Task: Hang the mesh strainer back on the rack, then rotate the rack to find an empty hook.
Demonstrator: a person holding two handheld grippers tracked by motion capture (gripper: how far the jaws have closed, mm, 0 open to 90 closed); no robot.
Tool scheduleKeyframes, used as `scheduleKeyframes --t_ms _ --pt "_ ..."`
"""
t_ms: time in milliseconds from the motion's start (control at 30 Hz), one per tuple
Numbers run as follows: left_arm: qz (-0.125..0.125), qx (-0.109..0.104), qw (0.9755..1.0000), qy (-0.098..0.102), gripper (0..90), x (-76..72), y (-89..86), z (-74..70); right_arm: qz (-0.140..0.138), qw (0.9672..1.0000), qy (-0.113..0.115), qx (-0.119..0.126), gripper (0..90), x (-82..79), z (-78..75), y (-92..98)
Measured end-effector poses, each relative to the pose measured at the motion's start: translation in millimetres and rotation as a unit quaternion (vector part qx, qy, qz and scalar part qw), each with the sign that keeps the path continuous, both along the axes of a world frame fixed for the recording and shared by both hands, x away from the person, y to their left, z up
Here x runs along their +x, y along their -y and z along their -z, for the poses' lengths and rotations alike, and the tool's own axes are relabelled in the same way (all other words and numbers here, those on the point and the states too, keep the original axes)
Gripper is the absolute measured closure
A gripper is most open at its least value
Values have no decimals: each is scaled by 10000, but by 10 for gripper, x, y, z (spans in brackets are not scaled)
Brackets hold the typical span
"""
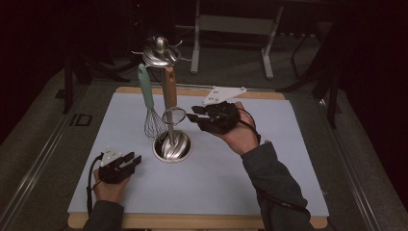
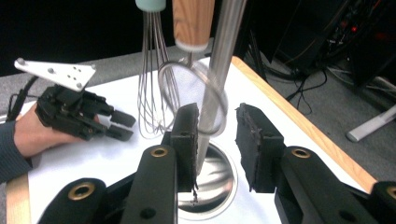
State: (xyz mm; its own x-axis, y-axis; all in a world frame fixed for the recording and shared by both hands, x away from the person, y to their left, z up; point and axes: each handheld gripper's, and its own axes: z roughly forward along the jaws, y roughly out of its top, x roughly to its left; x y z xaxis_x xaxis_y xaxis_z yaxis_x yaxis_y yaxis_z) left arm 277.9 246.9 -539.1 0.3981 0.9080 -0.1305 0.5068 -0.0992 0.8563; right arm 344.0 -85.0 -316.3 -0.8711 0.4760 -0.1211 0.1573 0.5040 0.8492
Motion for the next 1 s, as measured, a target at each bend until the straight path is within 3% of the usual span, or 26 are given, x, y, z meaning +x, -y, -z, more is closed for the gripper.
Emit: scheduleKeyframes --t_ms 300,400,500,833,867,900,933,967,1000 --pt "41 -87 10000 -19 652 6 -10 2 109 9997 -158 -172 678 35 127 89" --pt "126 -96 9999 -24 719 5 -15 1 170 9994 -250 -186 676 47 197 137" --pt "133 -70 9999 -19 721 5 -11 -1 199 9991 -312 -207 671 54 260 174" --pt "-10 -98 9999 28 745 -8 -26 -21 344 9978 -492 -286 660 57 462 330" --pt "-111 -237 9996 54 746 -20 -35 -42 372 9975 -536 -285 660 56 510 363" --pt "-111 -237 9996 54 749 -20 -35 -42 379 9973 -554 -291 660 56 528 377" --pt "-221 -395 9988 169 756 -41 -44 -82 398 9971 -581 -297 660 56 556 399" --pt "-221 -395 9988 169 757 -41 -44 -82 398 9971 -581 -297 660 56 556 399" --pt "-291 -473 9980 294 757 -66 -44 -143 431 9966 -635 -301 660 58 599 429"
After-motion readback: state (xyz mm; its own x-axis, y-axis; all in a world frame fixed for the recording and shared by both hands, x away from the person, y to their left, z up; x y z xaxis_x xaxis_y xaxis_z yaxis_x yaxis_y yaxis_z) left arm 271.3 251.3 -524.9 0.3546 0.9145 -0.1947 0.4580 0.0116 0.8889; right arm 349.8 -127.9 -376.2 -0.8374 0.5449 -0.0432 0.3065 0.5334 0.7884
